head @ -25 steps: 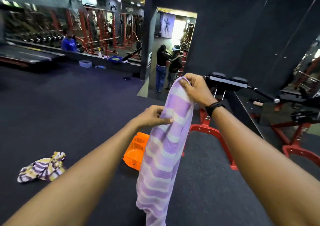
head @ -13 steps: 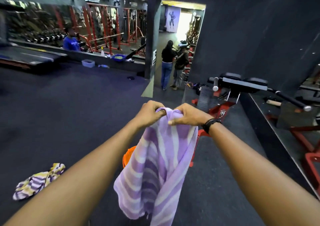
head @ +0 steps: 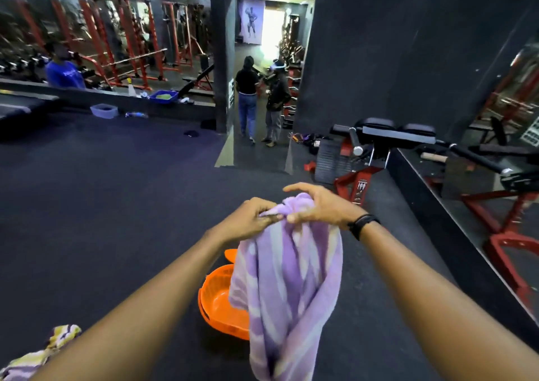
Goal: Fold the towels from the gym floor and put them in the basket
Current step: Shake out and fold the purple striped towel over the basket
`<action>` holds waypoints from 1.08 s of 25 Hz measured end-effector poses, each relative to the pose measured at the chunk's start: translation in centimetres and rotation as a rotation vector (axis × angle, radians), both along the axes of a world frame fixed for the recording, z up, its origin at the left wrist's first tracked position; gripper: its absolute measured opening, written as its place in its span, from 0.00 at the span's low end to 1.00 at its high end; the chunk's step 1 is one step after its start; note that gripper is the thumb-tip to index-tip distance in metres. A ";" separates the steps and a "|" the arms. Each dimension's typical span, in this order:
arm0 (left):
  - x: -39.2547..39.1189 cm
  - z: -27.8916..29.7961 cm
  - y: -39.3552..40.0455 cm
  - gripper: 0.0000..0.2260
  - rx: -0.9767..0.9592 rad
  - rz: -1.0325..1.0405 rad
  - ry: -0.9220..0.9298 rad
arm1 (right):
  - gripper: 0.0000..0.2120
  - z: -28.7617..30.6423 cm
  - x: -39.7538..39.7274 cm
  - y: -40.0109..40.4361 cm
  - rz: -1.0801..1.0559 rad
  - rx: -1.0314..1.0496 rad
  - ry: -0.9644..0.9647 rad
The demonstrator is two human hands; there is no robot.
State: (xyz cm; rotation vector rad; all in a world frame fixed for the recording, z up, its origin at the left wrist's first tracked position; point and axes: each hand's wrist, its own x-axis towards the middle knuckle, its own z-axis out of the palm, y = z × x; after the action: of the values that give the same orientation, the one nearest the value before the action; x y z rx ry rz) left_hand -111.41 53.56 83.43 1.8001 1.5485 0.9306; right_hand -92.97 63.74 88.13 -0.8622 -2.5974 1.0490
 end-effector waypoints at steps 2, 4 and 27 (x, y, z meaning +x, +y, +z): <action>-1.4 1.2 1.8 0.18 0.020 -0.045 0.052 | 0.14 0.0 -2.7 0.1 0.055 -0.082 -0.042; -4.2 1.2 2.9 0.17 0.027 -0.044 0.101 | 0.11 -0.1 -4.4 1.2 0.035 -0.006 -0.036; -11.0 -2.7 4.5 0.10 -0.197 -0.046 0.224 | 0.16 -2.1 -7.6 4.7 -0.207 0.201 0.187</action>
State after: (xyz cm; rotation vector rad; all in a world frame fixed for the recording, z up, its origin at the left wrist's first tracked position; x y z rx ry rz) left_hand -122.41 58.03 80.76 1.8369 1.6626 0.5485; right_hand -100.52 68.40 86.00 -0.9117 -2.3508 0.7588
